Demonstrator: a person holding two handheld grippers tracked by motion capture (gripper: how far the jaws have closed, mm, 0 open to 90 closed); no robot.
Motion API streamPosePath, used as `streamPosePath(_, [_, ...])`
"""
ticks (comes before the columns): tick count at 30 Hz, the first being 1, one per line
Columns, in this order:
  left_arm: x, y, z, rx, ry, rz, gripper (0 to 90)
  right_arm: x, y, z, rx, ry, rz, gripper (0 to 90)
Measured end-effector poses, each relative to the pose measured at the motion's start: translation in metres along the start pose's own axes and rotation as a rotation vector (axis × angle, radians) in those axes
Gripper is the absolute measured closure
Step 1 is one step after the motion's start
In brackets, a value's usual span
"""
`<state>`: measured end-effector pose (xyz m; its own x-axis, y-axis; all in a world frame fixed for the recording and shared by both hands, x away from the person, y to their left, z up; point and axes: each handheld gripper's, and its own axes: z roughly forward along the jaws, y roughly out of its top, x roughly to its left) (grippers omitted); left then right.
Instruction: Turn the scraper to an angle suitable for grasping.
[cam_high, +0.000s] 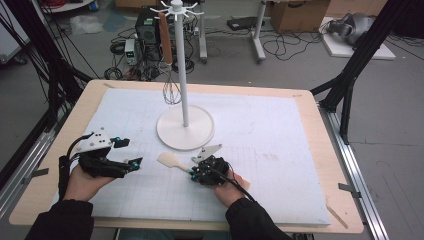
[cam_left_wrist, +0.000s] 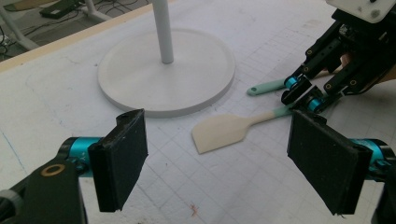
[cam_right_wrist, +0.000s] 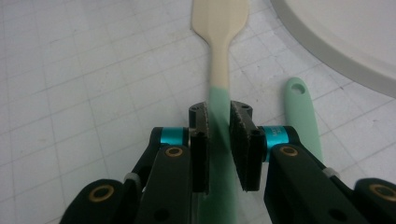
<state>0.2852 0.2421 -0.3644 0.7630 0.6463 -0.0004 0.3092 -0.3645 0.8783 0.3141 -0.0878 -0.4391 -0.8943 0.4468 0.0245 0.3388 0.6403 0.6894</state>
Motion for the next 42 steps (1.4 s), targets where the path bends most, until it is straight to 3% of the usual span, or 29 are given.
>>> streamPosePath(8, [0.0, 0.0, 0.0, -0.001, -0.002, -0.001, 20.5, -0.001, 0.001, -0.003, -0.026, 0.031, 0.003, 78.9])
streamPosePath(19, [-0.001, 0.0, 0.001, 0.001, -0.007, 0.004, 20.5, -0.005, 0.001, -0.01, -0.067, 0.04, 0.013, 78.9])
streamPosePath(27, [-0.003, 0.001, 0.003, 0.008, -0.018, 0.018, 20.5, -0.005, 0.001, -0.015, -0.076, 0.083, 0.008, 79.0])
streamPosePath(30, [-0.004, 0.001, 0.005, 0.012, -0.031, 0.021, 20.7, -0.006, 0.002, -0.019, -0.084, 0.126, 0.006, 78.9])
streamPosePath(42, [-0.014, 0.005, 0.013, 0.028, -0.103, 0.066, 22.3, -0.008, 0.003, -0.038, -0.104, 0.183, -0.009, 78.9])
